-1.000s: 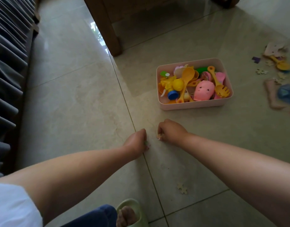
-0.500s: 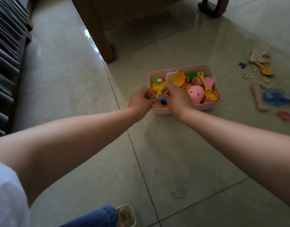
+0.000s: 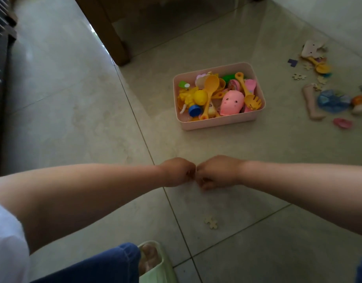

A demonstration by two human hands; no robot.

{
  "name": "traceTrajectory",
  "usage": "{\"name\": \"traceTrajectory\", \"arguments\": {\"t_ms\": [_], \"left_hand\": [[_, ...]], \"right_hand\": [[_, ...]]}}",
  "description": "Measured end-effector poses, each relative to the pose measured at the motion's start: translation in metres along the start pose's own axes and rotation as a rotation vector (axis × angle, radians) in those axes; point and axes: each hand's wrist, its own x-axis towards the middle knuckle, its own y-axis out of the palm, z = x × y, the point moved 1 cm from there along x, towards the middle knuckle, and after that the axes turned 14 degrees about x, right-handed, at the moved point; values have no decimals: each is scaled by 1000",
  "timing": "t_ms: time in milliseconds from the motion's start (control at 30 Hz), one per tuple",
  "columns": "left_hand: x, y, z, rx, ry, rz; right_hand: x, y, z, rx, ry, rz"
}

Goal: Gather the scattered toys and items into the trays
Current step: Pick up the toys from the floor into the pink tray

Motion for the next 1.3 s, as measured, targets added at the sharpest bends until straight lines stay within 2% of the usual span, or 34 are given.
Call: {"name": "traceTrajectory", "arguments": {"t_ms": [100, 200, 433, 567, 700, 800, 900, 1100, 1167, 1233, 1300], "left_hand": [[3, 5, -3, 41, 15, 80], [10, -5, 0, 50, 0, 54], [23, -41, 12, 103, -20, -154], [24, -62, 14, 68, -3, -345], [25, -79, 15, 101, 21, -548], [31, -92, 16, 81, -45, -673], [42, -102, 16, 1, -129, -739], [71, -101, 10, -185, -220, -687], [81, -99, 1, -186, -200, -649], [87, -97, -10, -163, -140, -638], [95, -100, -19, -100, -53, -632]], "right_hand": [[-7, 26, 9, -37, -98, 185], [-9, 41, 14, -76, -163, 252], [-12, 49, 11, -73, -296, 196], [-9, 50, 11, -31, -242, 192], [-5, 51, 5, 131, -61, 149], [-6, 24, -5, 298, 56, -23], [-10, -20, -20, 473, 133, -364], [-24, -93, -57, 668, 281, -1024], [-24, -104, -75, 617, 377, -1127], [-21, -111, -88, 519, 458, -1159], [-18, -122, -93, 524, 494, -1185]]}}
